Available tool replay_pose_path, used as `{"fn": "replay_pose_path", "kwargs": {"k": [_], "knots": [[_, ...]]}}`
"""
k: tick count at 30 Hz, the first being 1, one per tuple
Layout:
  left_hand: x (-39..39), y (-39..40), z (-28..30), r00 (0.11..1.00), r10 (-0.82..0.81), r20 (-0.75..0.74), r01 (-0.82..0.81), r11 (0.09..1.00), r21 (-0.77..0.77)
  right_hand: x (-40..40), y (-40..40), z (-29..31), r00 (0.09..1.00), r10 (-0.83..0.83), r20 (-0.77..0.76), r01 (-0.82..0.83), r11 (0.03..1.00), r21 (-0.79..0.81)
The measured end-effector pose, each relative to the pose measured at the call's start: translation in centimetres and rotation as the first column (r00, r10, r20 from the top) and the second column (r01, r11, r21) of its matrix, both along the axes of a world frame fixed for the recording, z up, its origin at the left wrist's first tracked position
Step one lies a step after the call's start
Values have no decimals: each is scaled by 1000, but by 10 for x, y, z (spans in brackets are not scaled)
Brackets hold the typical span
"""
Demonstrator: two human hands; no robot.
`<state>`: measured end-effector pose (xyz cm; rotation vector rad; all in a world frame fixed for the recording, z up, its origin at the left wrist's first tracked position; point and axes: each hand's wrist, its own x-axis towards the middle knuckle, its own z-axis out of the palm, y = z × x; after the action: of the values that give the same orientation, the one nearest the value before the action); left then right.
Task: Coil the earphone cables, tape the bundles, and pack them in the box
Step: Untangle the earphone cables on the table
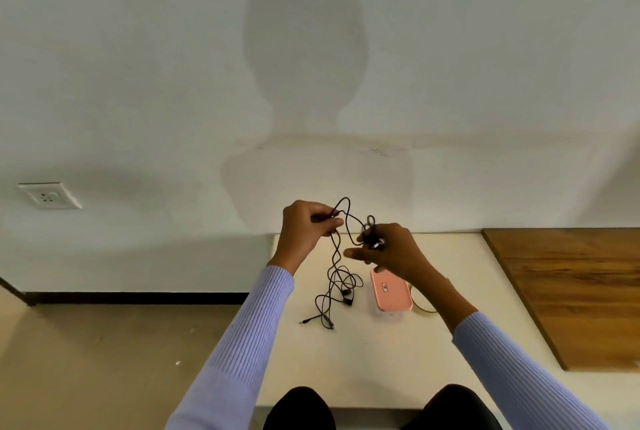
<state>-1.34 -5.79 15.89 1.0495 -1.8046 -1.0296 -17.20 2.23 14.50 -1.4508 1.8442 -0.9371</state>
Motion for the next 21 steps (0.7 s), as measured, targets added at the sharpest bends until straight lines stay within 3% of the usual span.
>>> {"fn": "replay_pose_path", "kwargs": {"k": [4,10,12,17,21], "knots": [[-11,9,12,991,-89,-97,93,995,31,19,-20,-5,1000,10,-28,-10,1000,-16],[6,7,1,983,-14,-185,33,995,98,17,-34,15,964,-88,250,107,992,-63],[15,5,-15,987,19,-157,-2,994,107,13,-34,21,951,-63,302,92,992,-84],[12,5,-46,996,-41,79,28,987,161,13,-34,38,935,31,354,18,991,-135],[-2,1,-50,992,-112,56,98,972,212,19,-32,53,925,110,363,-25,972,-232]]}}
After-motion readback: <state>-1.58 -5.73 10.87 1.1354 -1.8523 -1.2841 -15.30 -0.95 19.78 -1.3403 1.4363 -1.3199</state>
